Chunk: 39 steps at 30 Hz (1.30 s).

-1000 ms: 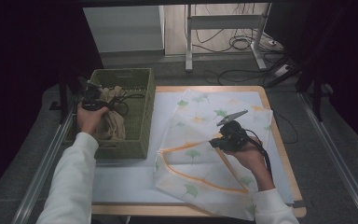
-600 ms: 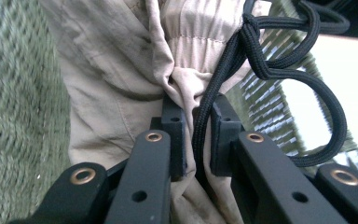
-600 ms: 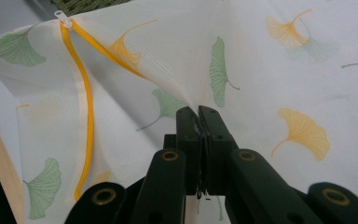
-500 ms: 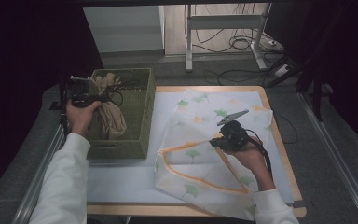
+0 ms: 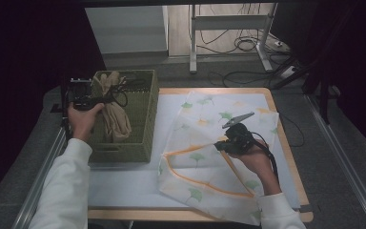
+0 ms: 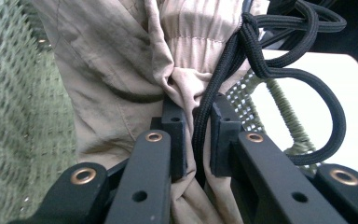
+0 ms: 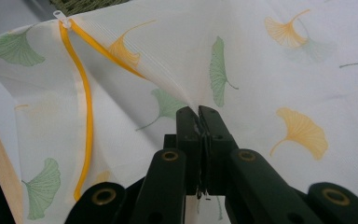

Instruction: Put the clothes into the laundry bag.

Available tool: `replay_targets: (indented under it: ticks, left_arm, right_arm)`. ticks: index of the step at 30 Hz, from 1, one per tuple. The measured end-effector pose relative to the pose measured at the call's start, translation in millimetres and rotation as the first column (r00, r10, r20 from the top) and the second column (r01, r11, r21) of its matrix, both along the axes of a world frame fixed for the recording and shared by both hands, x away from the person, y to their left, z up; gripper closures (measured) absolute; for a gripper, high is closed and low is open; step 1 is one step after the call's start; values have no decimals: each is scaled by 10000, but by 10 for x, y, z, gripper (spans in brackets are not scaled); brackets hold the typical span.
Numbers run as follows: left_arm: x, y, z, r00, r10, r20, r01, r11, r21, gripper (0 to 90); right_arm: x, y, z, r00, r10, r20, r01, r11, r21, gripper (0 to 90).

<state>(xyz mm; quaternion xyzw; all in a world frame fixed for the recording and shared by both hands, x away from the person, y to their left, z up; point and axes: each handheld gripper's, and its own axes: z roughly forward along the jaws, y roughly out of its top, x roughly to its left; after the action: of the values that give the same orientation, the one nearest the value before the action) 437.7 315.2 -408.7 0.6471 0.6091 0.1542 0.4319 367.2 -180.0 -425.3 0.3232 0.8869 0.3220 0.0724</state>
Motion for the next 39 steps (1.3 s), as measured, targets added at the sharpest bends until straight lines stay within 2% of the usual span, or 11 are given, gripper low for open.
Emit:
replay_targets:
  ticks: [13, 18, 21, 28, 31, 35, 39]
  left_arm:
    - [-75, -77, 155, 9974, -340, 641, 346, 9994, -75, 799]
    - [-111, -103, 220, 9950, -385, 925, 404, 9990, -191, 799]
    - [-129, -109, 242, 9926, -523, 1093, 572, 9975, -423, 798]
    - [-167, -137, 274, 9889, -617, 1351, 695, 9961, -542, 798]
    - [-191, -150, 317, 9861, -675, 1517, 766, 9956, -546, 798]
    - [-219, -188, 382, 9836, -731, 1649, 796, 9963, -330, 798]
    - [-242, -208, 426, 9805, -794, 1797, 870, 9956, -349, 798]
  right_arm:
    - [-1, -4, 3, 10000, -2, 18, 2, 10000, 1, 860]
    - [-2, -3, 4, 10000, -8, 20, 8, 10000, -1, 860]
    - [-2, -3, 4, 10000, -11, 23, 11, 10000, -4, 860]
    - [1, -5, -3, 10000, -18, -3, 18, 10000, -22, 861]
    - [6, -8, -7, 10000, -29, -19, 29, 10000, -34, 861]
    - [10, -9, -16, 10000, -31, -33, 31, 10000, -57, 861]
    - [5, -11, -10, 10000, -24, -18, 24, 10000, -43, 862]
